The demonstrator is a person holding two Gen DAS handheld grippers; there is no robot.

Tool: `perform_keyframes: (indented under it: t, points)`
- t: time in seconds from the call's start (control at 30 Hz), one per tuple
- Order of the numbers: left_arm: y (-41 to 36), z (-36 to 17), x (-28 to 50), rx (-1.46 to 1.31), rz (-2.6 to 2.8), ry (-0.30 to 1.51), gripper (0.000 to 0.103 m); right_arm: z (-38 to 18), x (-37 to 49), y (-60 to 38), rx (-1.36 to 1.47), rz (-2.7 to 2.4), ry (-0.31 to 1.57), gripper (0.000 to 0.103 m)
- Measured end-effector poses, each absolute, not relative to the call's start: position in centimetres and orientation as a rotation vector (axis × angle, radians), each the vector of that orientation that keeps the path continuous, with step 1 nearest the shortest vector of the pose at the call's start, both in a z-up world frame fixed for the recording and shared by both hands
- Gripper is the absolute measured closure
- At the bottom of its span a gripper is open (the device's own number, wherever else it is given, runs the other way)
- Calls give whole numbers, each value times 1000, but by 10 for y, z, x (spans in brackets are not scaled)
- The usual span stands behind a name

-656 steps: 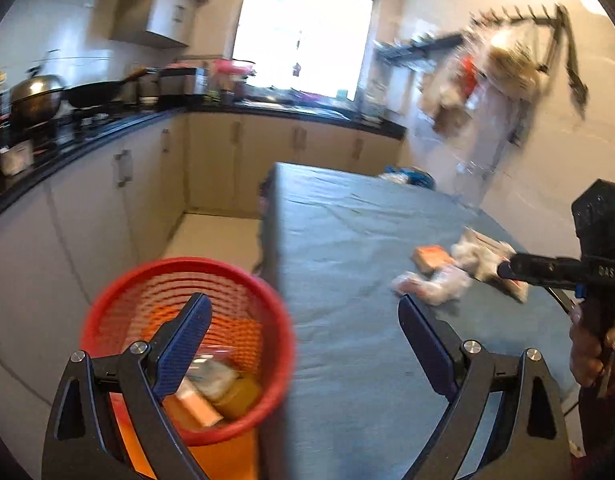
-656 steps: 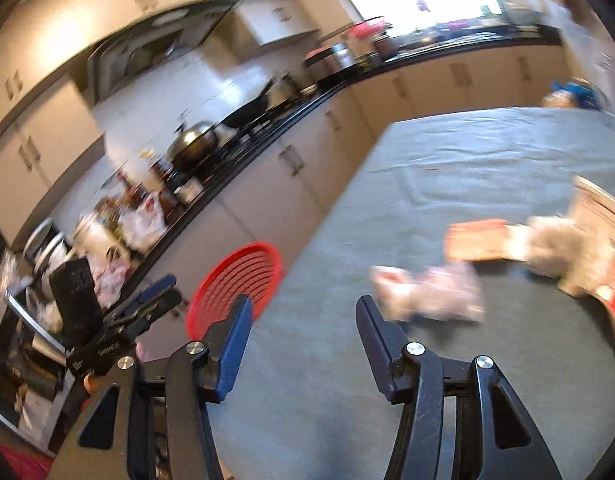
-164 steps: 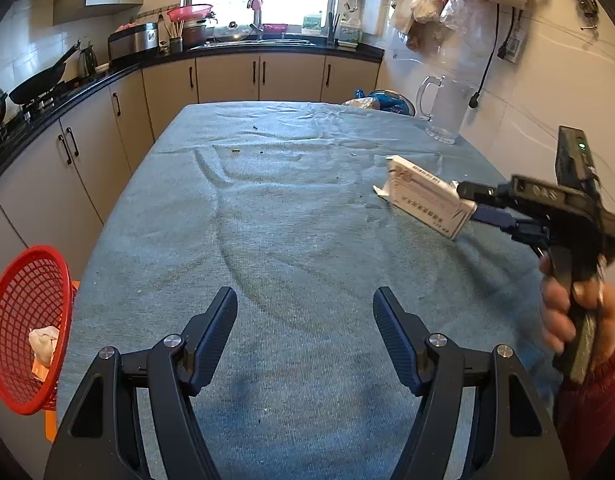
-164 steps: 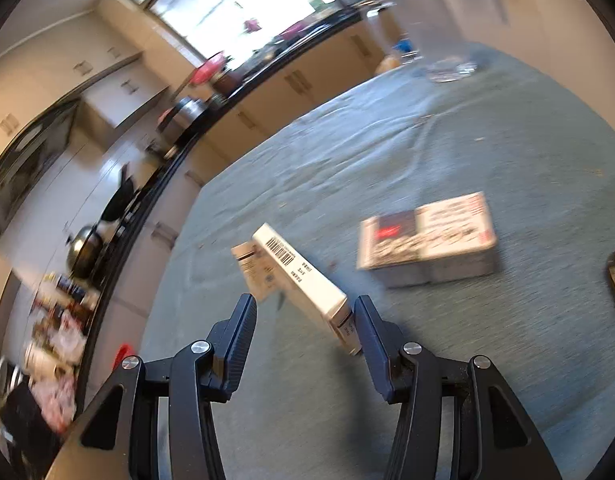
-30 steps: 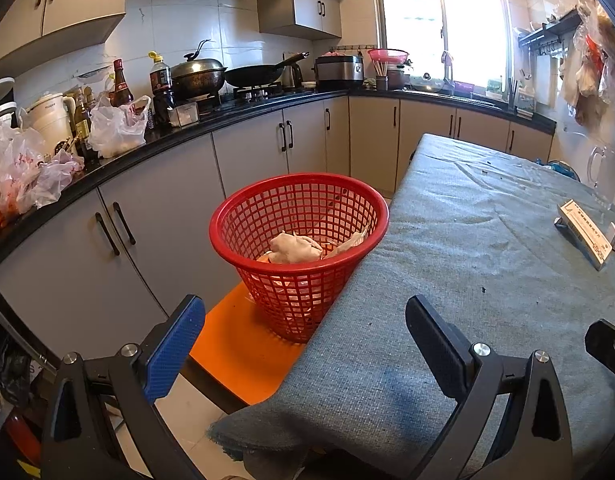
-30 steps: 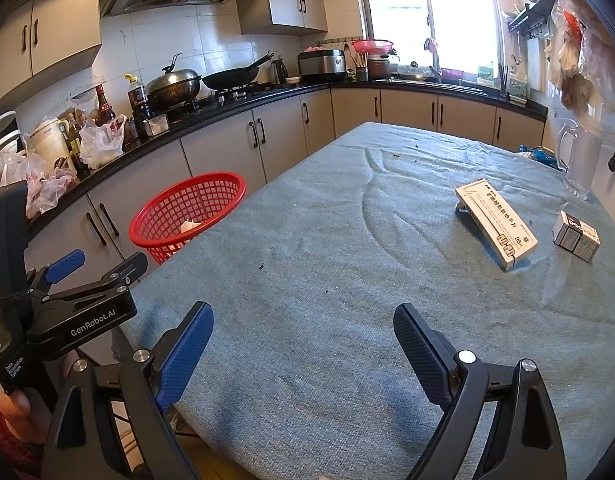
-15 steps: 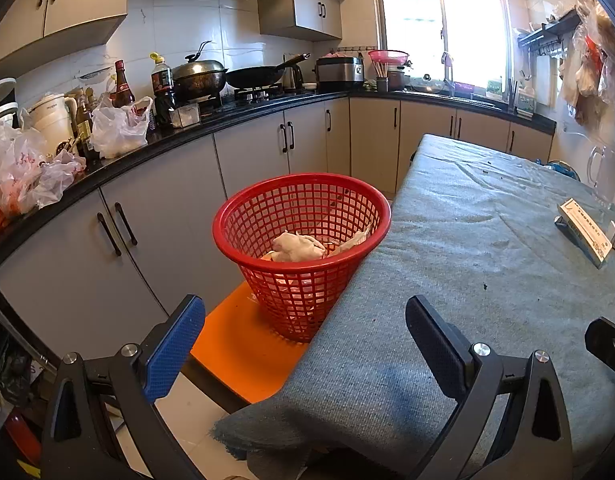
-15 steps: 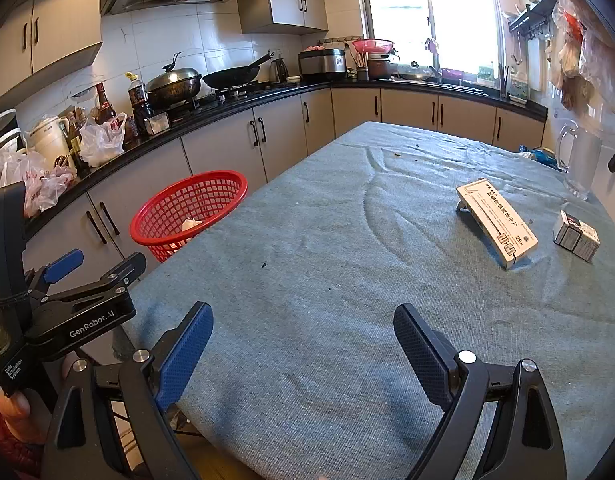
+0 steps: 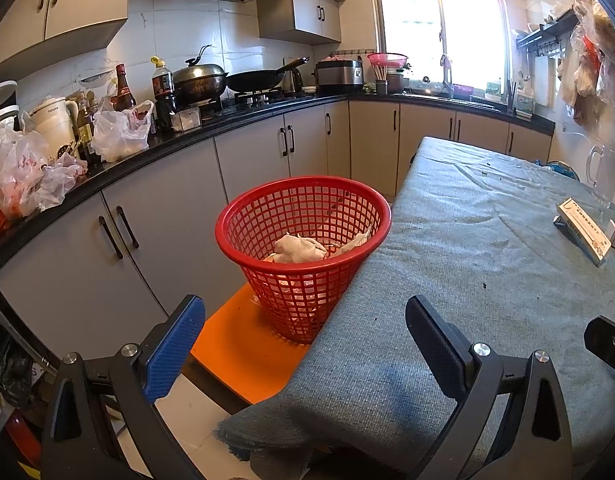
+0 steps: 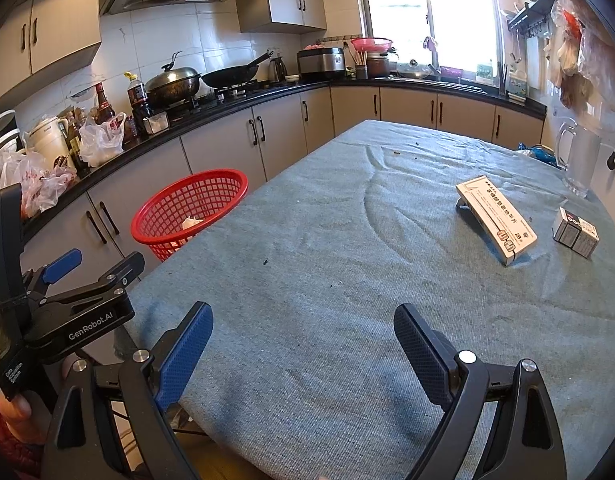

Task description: Collect trash

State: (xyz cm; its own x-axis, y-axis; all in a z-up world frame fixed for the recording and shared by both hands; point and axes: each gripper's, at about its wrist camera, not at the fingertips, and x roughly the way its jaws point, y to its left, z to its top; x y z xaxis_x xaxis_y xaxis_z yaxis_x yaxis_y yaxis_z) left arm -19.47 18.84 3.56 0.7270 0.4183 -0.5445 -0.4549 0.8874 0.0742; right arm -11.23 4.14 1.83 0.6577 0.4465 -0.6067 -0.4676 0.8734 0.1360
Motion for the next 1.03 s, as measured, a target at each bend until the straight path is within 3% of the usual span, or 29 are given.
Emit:
perform_keyframes:
  t: [0.8,1.03]
  points:
    - [188,29,-183,-31,472,580,3,12,-99,35,-8,484,719,8]
    - [151,43,-152,-10,333,591,3,13,-70,-24,101,329,734,8]
